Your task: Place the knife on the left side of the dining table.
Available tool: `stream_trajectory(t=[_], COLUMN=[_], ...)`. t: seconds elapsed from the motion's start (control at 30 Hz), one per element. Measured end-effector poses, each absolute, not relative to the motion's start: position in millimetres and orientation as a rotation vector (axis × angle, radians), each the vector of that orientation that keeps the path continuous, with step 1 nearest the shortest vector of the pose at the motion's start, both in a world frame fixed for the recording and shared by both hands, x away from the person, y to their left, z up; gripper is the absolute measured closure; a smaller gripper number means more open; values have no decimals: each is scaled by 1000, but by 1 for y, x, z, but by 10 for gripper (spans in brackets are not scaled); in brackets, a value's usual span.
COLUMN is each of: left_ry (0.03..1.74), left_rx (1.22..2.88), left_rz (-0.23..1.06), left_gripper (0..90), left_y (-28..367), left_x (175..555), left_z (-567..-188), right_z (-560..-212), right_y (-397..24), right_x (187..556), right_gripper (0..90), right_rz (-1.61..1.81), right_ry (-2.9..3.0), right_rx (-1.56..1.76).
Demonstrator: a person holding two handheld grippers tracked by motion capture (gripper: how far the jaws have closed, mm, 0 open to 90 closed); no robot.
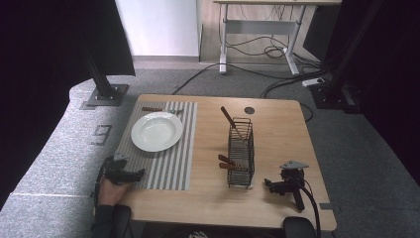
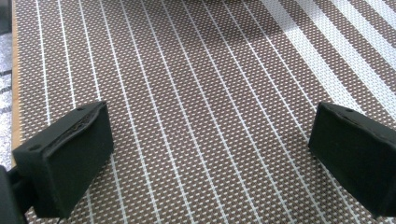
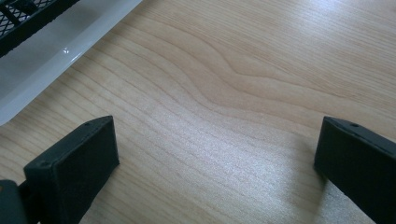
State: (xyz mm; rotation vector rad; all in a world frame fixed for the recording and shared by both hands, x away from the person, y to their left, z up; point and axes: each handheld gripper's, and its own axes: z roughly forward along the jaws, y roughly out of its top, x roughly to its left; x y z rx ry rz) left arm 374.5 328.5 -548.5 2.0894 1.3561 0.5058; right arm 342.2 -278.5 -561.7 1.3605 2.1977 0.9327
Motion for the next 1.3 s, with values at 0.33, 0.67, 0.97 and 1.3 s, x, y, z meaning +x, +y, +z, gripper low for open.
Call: stream_trajectory(t=[0.33, 0.67, 0.97, 1.3], left_ry=[1356, 1374, 1346, 1279], left_rx=[2090, 2088, 2042, 2032], left_rz=[505, 499, 484, 479], left_gripper=[0, 14, 11, 17], left_y=[328, 328, 323, 307], left_x=[375, 375, 376, 382], left_z=[-548, -546, -534, -514], right_z=[-562, -562, -562, -562], right_y=[-278, -278, -279, -279], right_x=[342, 342, 342, 342], right_gripper=[0, 0, 0, 0], right_rz=[933, 933, 933, 933], right_ry=[2198, 2198, 2198, 2198], right_rx=[1360, 1360, 1360, 1360])
